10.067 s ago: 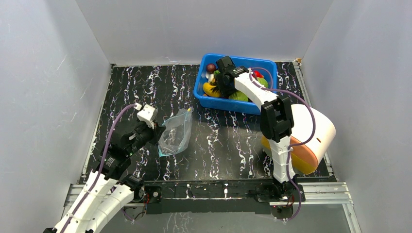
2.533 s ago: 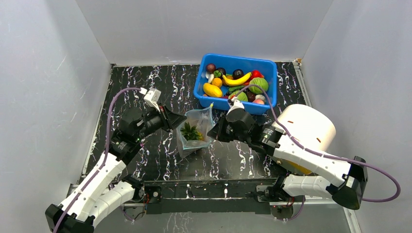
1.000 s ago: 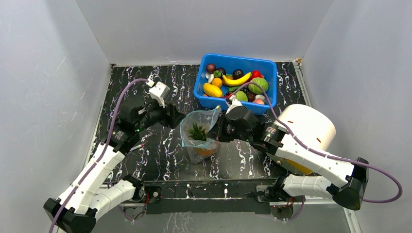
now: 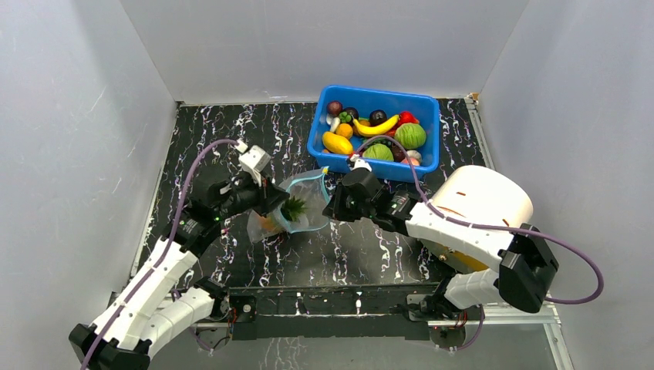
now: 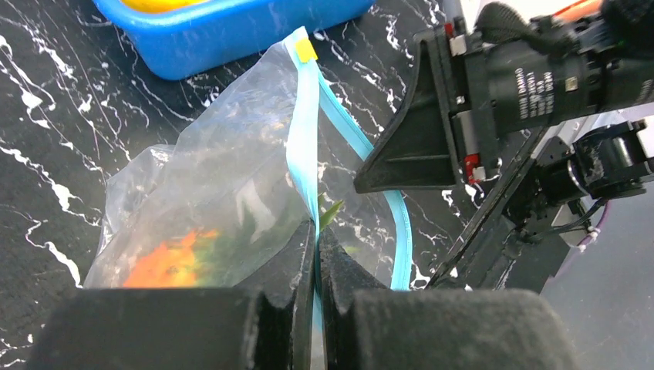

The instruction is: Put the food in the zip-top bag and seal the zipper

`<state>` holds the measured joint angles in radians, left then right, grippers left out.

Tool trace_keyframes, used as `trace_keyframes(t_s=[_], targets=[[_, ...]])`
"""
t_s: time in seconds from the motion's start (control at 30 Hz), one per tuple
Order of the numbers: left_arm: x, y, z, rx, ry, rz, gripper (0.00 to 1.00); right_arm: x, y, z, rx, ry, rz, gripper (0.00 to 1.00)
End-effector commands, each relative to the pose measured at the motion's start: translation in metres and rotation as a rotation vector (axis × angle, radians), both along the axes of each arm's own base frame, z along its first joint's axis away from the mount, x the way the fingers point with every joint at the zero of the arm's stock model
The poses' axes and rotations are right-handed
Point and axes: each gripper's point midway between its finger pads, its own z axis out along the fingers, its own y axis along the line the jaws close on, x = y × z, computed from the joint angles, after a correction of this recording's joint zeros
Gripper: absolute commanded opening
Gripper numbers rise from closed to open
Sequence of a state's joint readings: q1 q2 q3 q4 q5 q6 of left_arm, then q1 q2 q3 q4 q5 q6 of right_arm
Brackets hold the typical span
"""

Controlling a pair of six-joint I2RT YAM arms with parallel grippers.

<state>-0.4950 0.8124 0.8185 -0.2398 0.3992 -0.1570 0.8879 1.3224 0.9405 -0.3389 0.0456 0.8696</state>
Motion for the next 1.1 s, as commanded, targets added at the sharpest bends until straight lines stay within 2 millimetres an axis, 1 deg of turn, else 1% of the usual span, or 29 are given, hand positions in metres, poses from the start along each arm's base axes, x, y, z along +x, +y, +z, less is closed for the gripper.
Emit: trace_keyframes(t_s=[0.0, 0.07, 0.13, 0.27, 0.37, 0.5, 0.63, 0.73, 0.8, 0.87, 0.93, 1.0, 1.07], targets=[[0.003, -0.003, 0.007, -0.027, -0.047, -0.002, 0.0, 0.009, 0.004, 0.031, 0.009, -0.1, 0.038, 0.16], [0.003, -0.003, 0.001, -0.022, -0.034, -0.004, 0.0, 0.012, -0.001, 0.041, -0.013, -0.149, 0.056, 0.23], [0.002, -0.003, -0.004, -0.017, -0.022, -0.009, 0.0, 0.018, -0.01, 0.052, -0.048, -0.178, 0.051, 0.29], [-0.006, -0.006, -0.009, -0.025, -0.012, -0.048, 0.0, 0.027, -0.021, 0.076, -0.092, -0.244, 0.05, 0.35], [-0.011, -0.007, -0.011, -0.032, -0.027, -0.072, 0.0, 0.031, -0.028, 0.087, -0.117, -0.285, 0.062, 0.43], [-0.022, -0.008, -0.014, -0.034, -0.047, -0.128, 0.0, 0.051, -0.05, 0.102, -0.201, -0.344, -0.008, 0.51], [-0.031, -0.006, -0.027, -0.025, -0.049, -0.149, 0.0, 0.083, -0.079, 0.117, -0.294, -0.398, -0.084, 0.52], [-0.036, -0.006, -0.033, -0.049, -0.053, -0.156, 0.0, 0.106, -0.093, 0.121, -0.376, -0.461, -0.091, 0.49], [-0.04, -0.008, -0.036, -0.07, -0.054, -0.17, 0.0, 0.121, -0.104, 0.123, -0.418, -0.498, -0.137, 0.47], [-0.043, -0.008, -0.041, -0.081, -0.053, -0.176, 0.0, 0.136, -0.115, 0.125, -0.426, -0.505, -0.196, 0.47], [-0.045, -0.008, -0.042, -0.086, -0.061, -0.184, 0.0, 0.149, -0.124, 0.123, -0.437, -0.499, -0.227, 0.47], [-0.046, -0.008, -0.039, -0.083, -0.075, -0.192, 0.0, 0.163, -0.134, 0.115, -0.476, -0.487, -0.24, 0.47], [-0.047, -0.007, -0.039, -0.078, -0.081, -0.198, 0.0, 0.177, -0.147, 0.103, -0.527, -0.463, -0.264, 0.5]])
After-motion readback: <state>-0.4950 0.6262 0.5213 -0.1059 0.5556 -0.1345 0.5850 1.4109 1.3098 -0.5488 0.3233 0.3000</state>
